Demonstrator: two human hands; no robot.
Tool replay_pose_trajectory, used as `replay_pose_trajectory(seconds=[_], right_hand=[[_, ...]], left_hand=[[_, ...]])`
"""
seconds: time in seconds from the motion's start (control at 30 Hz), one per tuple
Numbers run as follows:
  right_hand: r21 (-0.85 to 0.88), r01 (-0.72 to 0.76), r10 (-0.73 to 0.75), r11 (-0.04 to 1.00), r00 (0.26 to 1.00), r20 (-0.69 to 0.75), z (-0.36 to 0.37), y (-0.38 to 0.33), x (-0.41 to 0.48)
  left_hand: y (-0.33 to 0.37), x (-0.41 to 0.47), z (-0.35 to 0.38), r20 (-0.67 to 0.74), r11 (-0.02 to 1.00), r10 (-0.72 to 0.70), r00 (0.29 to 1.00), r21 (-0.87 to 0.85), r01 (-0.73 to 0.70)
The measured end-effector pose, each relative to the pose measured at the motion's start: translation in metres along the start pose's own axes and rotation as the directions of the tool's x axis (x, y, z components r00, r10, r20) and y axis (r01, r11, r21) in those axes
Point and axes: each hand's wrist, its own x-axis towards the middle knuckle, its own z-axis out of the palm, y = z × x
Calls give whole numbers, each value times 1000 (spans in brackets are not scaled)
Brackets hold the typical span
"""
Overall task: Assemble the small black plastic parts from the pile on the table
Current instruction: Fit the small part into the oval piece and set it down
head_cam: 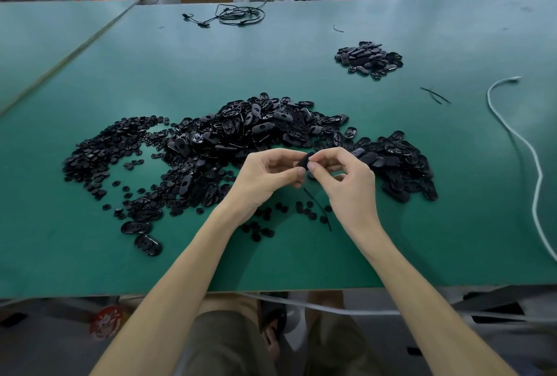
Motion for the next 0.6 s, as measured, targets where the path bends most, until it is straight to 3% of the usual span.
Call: replay_pose_trajectory(seconds=[0.6], right_hand=[[-184,160,-161,970,987,7,8,3,-1]], left_hand=[[-4,3,-3,-38,999,-34,999,-19,33]])
